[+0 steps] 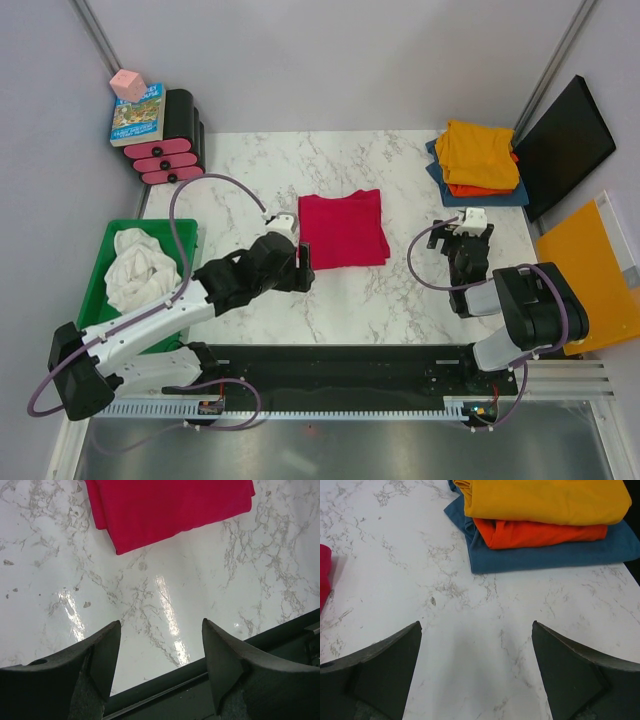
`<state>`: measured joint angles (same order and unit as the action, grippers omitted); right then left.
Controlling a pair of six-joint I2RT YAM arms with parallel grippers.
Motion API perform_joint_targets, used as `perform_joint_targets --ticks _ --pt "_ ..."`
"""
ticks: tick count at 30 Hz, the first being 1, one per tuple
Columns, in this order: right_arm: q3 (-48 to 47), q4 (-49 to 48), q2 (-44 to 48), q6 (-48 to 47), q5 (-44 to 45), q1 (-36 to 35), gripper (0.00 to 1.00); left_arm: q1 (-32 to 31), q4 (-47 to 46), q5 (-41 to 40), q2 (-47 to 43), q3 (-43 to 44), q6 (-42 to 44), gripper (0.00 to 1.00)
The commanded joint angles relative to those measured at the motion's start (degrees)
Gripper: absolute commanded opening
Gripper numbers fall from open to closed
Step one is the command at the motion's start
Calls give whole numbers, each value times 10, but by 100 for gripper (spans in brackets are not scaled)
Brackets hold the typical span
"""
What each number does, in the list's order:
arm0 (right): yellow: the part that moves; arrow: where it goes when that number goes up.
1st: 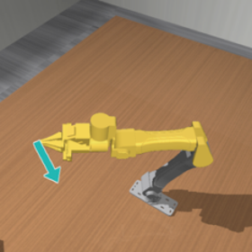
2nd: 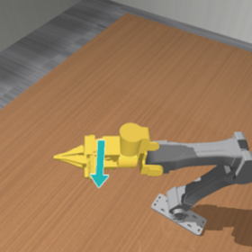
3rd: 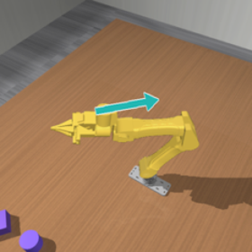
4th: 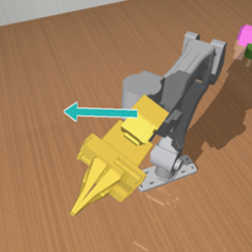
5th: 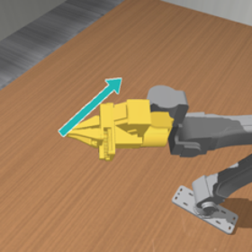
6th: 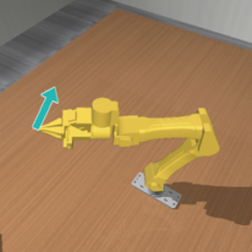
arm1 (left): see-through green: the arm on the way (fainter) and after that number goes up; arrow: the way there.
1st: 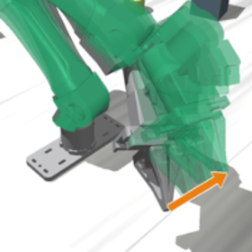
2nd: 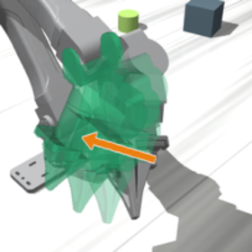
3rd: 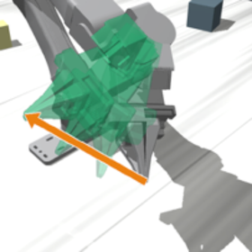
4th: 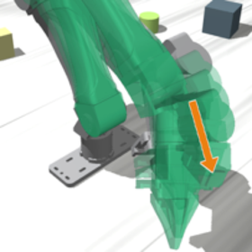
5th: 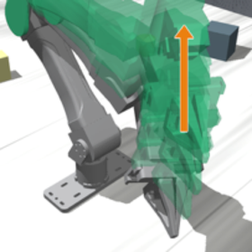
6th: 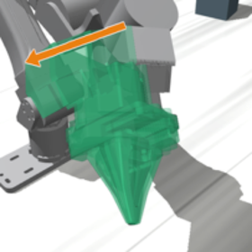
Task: Fold and stack the t-shirts
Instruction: Smooth out wrinkles on the folded tshirt
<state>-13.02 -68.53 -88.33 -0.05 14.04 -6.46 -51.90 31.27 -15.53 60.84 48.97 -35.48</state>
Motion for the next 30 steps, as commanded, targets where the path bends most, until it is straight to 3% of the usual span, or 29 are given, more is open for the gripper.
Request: perform_joint_targets --ticks 1,6,11,14,15,17,21,30 --pt "-3 -8 4 15 -22 2 98 -6 -14 -27 6 -19 -41 72" --pt "-4 -7 4 15 -22 2 98 -13 -16 -63 52 -16 -58 76" --pt "-3 -7 4 15 -22 2 98 -57 -2 -150 123 50 -64 77" --pt "-4 -7 4 15 -22 2 98 -117 86 -259 219 170 -60 77" --pt "-3 -7 4 15 -22 2 98 -130 157 -284 272 252 -77 79" --pt "-3 -7 4 15 -22 2 98 -128 229 -337 318 329 -106 83" --pt "-3 -7 4 14 -22 2 98 -117 244 -347 353 449 -90 86" --pt "-9 2 6 10 -66 14 98 -66 239 -311 400 479 -122 88"
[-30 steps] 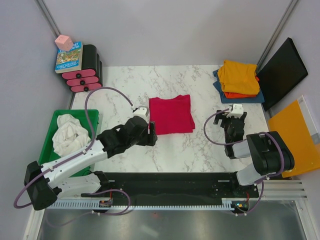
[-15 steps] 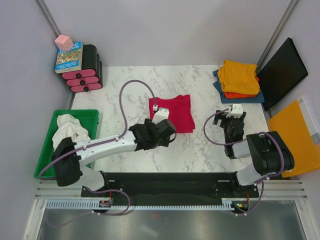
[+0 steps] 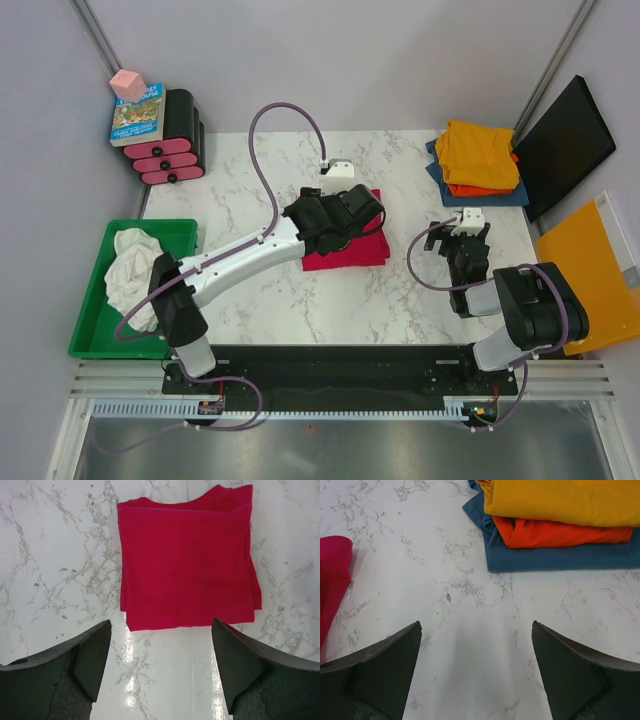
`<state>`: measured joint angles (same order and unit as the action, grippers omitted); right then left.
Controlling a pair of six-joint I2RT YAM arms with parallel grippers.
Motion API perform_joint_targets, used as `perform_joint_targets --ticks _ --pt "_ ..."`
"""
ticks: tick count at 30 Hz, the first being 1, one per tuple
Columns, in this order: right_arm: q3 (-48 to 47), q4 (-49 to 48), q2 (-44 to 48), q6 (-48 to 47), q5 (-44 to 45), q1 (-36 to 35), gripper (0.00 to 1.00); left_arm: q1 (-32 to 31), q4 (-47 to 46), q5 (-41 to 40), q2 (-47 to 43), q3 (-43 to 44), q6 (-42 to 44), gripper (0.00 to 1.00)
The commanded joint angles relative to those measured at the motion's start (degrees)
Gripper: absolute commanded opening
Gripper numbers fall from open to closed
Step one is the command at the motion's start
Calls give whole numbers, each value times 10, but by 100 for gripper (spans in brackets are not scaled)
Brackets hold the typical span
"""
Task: Fold and stack the t-shirts
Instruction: Smooth out wrinkles on the folded tshirt
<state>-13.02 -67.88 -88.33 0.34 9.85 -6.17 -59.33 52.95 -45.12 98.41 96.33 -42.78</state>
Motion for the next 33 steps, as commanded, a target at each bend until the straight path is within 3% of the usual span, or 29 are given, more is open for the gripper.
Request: perform_joint_targets --ticks 1,3,4,5,8,10,11,12,13,14,18,23,28,33 --pt "-10 -5 3 8 -25 13 98 11 23 -3 25 0 -58 88" --pt "-11 -2 7 19 -24 18 98 24 16 13 27 -18 -84 89" --pt "-48 45 41 2 -61 22 98 26 14 23 26 -25 -90 89" --pt "-88 220 61 -21 -134 23 98 31 9 27 28 -30 -94 90" --pt "-272 462 65 -8 -204 27 98 40 3 33 42 -34 -99 100" --pt "-402 567 36 -16 -243 32 98 52 -20 58 64 -31 -80 100" --pt "-452 713 18 -68 -274 32 98 66 -31 70 74 -30 -70 100" --pt "-505 796 -4 -111 -365 33 98 74 -53 88 97 -22 -56 99" --pt "-597 870 -49 -145 -390 33 98 81 -68 100 107 -19 -46 96" --pt "-628 943 -67 -146 -403 34 98 95 -92 110 118 -18 -31 94" --pt "-691 1035 -104 -175 -420 42 98 134 -183 172 174 9 41 85" --pt "-638 1054 -55 -216 -387 42 98 168 -204 214 280 123 106 61" --pt "-587 1051 6 -217 -390 42 98 192 -206 217 329 191 121 57" --pt "-559 1051 33 -202 -391 42 98 217 -208 272 389 244 133 56"
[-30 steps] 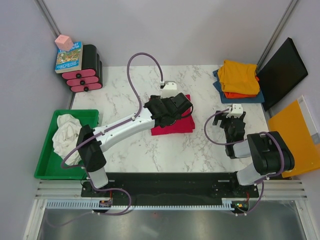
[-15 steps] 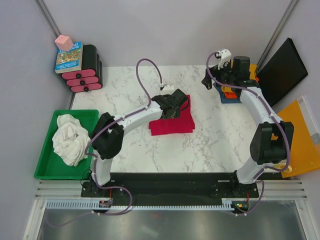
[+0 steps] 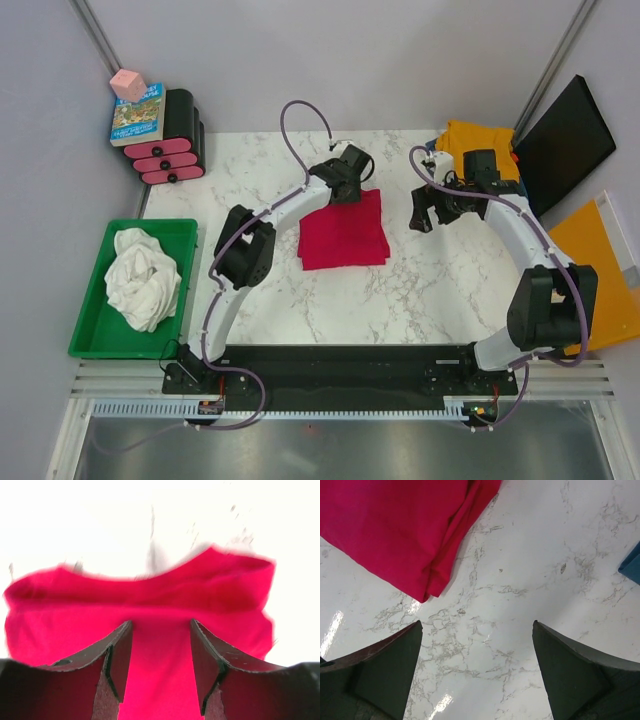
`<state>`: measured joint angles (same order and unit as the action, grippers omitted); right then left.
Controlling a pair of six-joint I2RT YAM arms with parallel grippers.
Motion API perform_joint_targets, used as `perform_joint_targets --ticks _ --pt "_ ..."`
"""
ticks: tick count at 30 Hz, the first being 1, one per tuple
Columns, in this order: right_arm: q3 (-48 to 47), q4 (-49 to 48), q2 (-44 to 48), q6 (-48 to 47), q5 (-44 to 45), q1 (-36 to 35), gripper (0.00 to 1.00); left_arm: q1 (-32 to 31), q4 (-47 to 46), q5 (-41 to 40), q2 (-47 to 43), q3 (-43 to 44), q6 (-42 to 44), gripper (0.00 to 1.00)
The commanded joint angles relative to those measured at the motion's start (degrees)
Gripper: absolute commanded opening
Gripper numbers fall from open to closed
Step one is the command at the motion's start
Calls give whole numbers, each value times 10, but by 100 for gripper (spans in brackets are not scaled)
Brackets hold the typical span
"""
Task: Fold and stack the t-shirts
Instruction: Smooth out wrinkles on the folded tshirt, then put the neatly folded tshirt into the corner of the board with the right arm
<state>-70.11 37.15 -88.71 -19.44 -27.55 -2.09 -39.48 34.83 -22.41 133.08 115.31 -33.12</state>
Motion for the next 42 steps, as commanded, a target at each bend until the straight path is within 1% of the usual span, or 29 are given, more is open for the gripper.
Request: perform_joint_targets --ticks 1,4,10,11,12,15,16,18,19,20,21,22,23,24,25,26,27,28,29,30,31,33,35,37,41,42 --pt "14 0 38 -2 -15 2 98 25 -26 48 52 59 39 56" --pt "20 -1 46 5 -4 2 98 34 -14 66 82 67 39 55" --pt "22 -12 65 21 7 2 98 40 -12 68 104 75 60 55" --pt "25 -16 67 26 9 1 98 40 -13 58 104 77 63 56" --pt "28 -21 70 39 21 1 98 40 -14 48 102 79 64 60" --pt "35 -52 82 80 54 1 98 39 -24 -6 73 77 66 68" --pt "37 -72 86 91 84 0 98 38 -45 -15 56 62 67 70" --pt "49 -99 106 106 107 1 98 37 -84 -29 -8 30 67 75" --pt "60 -147 117 131 131 2 98 35 -116 -30 -30 -4 65 76" --pt "93 -176 128 154 130 7 98 35 -127 -28 -69 -17 62 77" --pt "109 -202 138 172 97 35 98 34 -130 -28 -84 -24 59 78" --pt "120 -233 133 193 61 44 93 31 -129 -31 -97 -36 51 78" --pt "113 -225 93 191 -5 47 93 29 -128 -28 -126 -46 46 78" --pt "97 -198 63 170 -41 48 98 27 -128 -28 -141 -59 41 78" --pt "78 -145 32 145 -73 46 98 22 -128 -29 -158 -88 33 78" --pt "60 -133 -17 143 -108 44 98 20 -127 -32 -172 -108 28 79" --pt "58 -132 -32 146 -109 42 98 16 -126 -31 -202 -128 21 79" --pt "60 -145 -44 146 -113 42 98 11 -127 -26 -212 -168 14 79" --pt "70 -158 -56 149 -111 41 98 7 -124 -25 -219 -190 8 79" --pt "72 -167 -61 147 -97 31 98 3 -124 -23 -229 -211 0 78" --pt "69 -169 -67 137 -88 24 98 -5 -124 -18 -230 -250 -12 77" --pt "63 -174 -81 121 -58 -15 98 -20 -116 -11 -223 -293 -27 74" --pt "60 -186 -88 121 -38 -32 98 -30 -115 -4 -217 -315 -51 73" --pt "60 -220 -90 135 -22 -42 98 -49 -115 -9 -211 -336 -69 73" --pt "54 -256 -103 177 -19 -45 98 -65 -113 6 -192 -344 -93 72" --pt "53 -272 -105 204 -9 -49 98 -68 -109 8 -186 -341 -98 71"
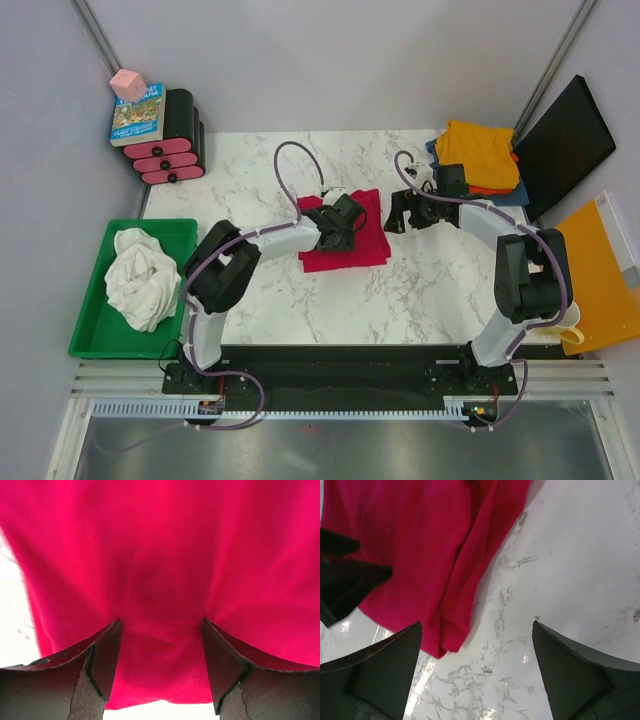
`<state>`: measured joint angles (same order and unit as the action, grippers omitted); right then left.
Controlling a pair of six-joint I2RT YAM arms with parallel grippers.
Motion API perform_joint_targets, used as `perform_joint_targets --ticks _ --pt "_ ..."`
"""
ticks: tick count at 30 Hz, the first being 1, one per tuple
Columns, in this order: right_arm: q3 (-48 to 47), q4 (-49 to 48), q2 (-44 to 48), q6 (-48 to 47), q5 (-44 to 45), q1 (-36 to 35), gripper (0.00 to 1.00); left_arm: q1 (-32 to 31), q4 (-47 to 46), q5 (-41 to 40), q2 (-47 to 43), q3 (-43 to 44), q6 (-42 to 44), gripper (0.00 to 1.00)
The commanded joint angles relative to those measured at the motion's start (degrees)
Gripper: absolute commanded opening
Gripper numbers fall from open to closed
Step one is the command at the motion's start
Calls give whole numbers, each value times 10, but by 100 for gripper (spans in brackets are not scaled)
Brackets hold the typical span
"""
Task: Fold and stack the t-shirts
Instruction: Put the neatly folded tshirt into the corner of the board with the right arm
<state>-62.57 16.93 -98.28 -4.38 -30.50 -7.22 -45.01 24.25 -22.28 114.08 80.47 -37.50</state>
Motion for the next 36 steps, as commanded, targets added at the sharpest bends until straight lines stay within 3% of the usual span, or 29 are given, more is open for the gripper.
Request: perform_joint_targets --ticks 1,4,8,10,12,14,15,16,17,18,21,36 --pt "-28 -71 -18 68 67 -2 98 -16 -1 7 11 9 -55 71" --pt "-26 -80 -2 118 117 -9 98 -22 4 6 17 12 -57 71" --pt "-9 -112 49 100 77 -6 96 -31 7 2 18 14 -54 71" --pt "-1 -129 56 134 73 -1 98 -31 11 1 19 14 -54 71" --pt "-14 -125 37 156 8 25 98 -31 13 1 20 18 -55 71" --pt "-10 -159 -1 198 -122 57 98 -34 17 0 18 20 -56 70" --pt "-22 -150 -1 185 -102 49 98 -35 17 -2 16 19 -55 70" --pt "-34 -113 6 103 -38 9 98 -36 19 -7 15 19 -55 70" --pt "-38 -78 16 71 74 -14 98 -37 26 -10 14 20 -55 70" --pt "-27 -79 39 49 131 -34 98 -38 29 -14 13 19 -55 70" --pt "-12 -88 46 -6 223 -81 96 -38 48 -32 11 19 -61 70" --pt "5 -107 -62 18 182 -85 91 -39 62 -24 4 14 -72 70"
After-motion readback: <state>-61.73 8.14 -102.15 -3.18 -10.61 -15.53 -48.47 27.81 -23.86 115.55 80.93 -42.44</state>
